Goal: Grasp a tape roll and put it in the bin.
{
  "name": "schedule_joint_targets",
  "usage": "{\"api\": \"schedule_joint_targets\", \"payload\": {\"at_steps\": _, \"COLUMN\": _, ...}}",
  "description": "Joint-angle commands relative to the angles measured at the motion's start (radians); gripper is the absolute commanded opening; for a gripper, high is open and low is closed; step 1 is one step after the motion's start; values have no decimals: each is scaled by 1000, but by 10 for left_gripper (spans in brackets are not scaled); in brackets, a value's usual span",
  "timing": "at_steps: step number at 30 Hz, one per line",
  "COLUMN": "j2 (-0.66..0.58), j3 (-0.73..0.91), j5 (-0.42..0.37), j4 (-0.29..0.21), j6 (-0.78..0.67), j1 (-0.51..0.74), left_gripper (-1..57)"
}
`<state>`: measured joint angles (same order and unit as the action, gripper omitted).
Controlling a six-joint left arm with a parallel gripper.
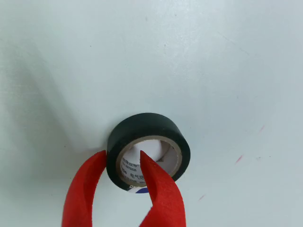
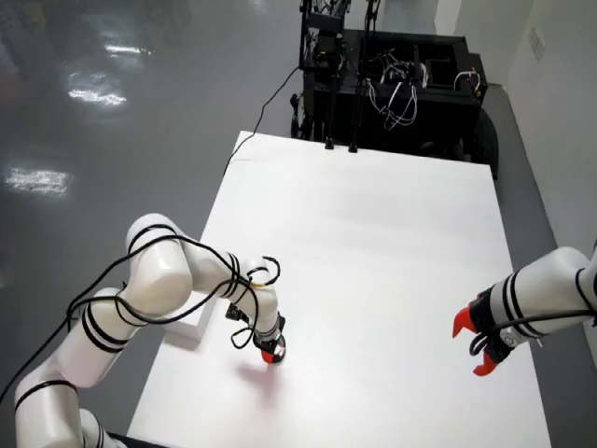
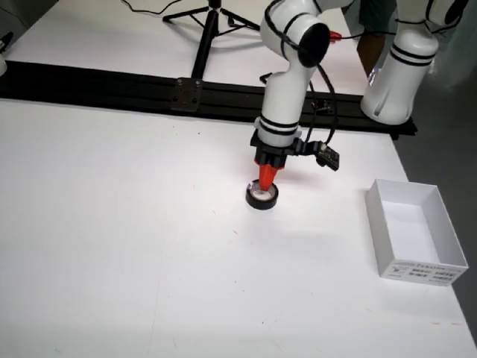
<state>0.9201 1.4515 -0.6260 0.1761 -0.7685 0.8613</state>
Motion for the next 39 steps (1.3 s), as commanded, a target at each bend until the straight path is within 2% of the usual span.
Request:
{"api": "schedule_joint_targets", "payload": {"at_steps": 1, "j2": 11, "j3": 9, "j5": 5, "j4": -1, "j6": 0, "j1": 5, "left_gripper": 130}}
{"api": "schedule_joint_targets", "payload": {"at_steps": 33, "j2": 17, "j3": 10, "j5": -1, "j4": -6, "j6": -3, "j1": 4, "left_gripper": 76}}
{"api": "schedule_joint_targets", "payload": {"at_steps": 39, "j2": 17, "j3": 10, "j5": -17, "j4": -6, "j6": -3, "j1": 1, "left_gripper": -6}}
